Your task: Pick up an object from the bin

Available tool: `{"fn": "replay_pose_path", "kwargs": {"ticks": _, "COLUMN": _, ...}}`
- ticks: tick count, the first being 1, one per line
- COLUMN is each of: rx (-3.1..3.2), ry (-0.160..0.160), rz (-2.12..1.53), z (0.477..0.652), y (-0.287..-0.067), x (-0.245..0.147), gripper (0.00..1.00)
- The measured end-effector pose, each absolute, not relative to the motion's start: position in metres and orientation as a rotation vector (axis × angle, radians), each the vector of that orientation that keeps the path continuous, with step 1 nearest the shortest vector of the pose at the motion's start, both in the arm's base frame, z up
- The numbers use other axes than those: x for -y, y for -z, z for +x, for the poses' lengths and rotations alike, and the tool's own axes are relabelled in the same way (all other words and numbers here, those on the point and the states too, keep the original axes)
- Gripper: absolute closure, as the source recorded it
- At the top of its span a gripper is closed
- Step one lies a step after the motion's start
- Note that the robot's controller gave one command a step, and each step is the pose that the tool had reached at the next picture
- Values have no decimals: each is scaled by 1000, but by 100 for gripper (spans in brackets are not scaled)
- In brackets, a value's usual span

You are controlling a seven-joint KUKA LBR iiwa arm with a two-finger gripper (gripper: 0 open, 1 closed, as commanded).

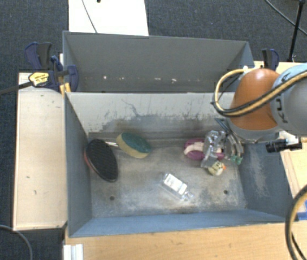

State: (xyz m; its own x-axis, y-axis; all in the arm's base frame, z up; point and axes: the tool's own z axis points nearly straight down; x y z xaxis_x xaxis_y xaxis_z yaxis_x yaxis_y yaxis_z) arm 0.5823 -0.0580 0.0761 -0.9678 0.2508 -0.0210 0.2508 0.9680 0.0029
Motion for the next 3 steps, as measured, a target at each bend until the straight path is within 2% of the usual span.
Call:
{"fn": "replay_pose_path", "kwargs": {"ticks": 1, "rx": -3111, "ry": -3, "rz": 328, "z": 591, "y": -257, "x": 23, "gripper": 100}}
{"fn": "replay_pose_path", "kwargs": {"ticks": 2, "rx": -3143, "ry": 0, "rz": -93, "z": 559, "y": -183, "x": 48, "gripper": 100}}
{"fn": "replay_pose_path", "kwargs": {"ticks": 3, "rx": -3138, "ry": 0, "rz": -94, "z": 560, "y": -185, "x": 47, "gripper": 0}}
